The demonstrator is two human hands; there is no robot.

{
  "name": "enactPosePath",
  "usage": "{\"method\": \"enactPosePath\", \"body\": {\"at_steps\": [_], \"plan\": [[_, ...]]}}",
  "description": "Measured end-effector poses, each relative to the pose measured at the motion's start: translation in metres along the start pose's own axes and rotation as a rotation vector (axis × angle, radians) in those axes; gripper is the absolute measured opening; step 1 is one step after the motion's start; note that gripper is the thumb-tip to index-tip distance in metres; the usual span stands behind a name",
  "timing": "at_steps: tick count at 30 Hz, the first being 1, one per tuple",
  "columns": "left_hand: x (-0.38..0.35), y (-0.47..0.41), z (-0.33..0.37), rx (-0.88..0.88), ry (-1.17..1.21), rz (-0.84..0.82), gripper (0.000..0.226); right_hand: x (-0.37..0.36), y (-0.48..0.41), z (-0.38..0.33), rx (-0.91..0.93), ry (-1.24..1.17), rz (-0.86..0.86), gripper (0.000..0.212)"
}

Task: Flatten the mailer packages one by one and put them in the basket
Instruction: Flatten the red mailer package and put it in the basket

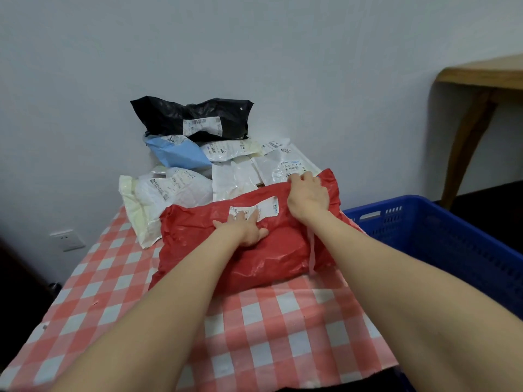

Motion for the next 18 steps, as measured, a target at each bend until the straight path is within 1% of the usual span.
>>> {"method": "enactPosePath", "body": {"at_steps": [2,3,6,8,10,12,14,18], "plan": [[0.008,-0.003,0.006,-0.024,0.017,0.041,0.066,0.007,0.002,0.012,-0.068,-0.006,0.044,0.038],[0.012,-0.005,0.012,-0.052,0.075,0.088,0.062,0.009,0.002,0.016,-0.068,-0.008,0.044,0.037],[0.025,-0.003,0.035,-0.158,0.328,0.207,0.057,0.009,0.0,0.017,-0.01,-0.015,0.0,0.037],[0.032,0.002,0.051,-0.211,0.356,0.253,0.056,0.003,-0.003,0.016,0.023,-0.024,-0.065,0.039],[0.032,0.005,0.064,-0.231,0.317,0.247,0.055,-0.009,-0.003,0.022,0.035,-0.062,-0.178,0.045],[0.027,0.0,0.07,-0.218,0.258,0.199,0.055,-0.022,0.0,0.034,0.013,-0.092,-0.311,0.053],[0.017,-0.007,0.069,-0.191,0.193,0.145,0.054,-0.033,0.005,0.045,0.01,-0.062,-0.412,0.06],[0.006,-0.017,0.064,-0.148,0.163,0.084,0.054,-0.047,0.007,0.05,0.014,-0.041,-0.482,0.067]]}}
Point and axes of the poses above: each hand's wrist, its own y-axis away from the middle knuckle, its own x-axis out of the back of the hand, z = x × y, the point moved 5 cm from there along -y, towards the middle knuckle, and after that the axes turned 14 degrees about x, right-handed, at the moved point
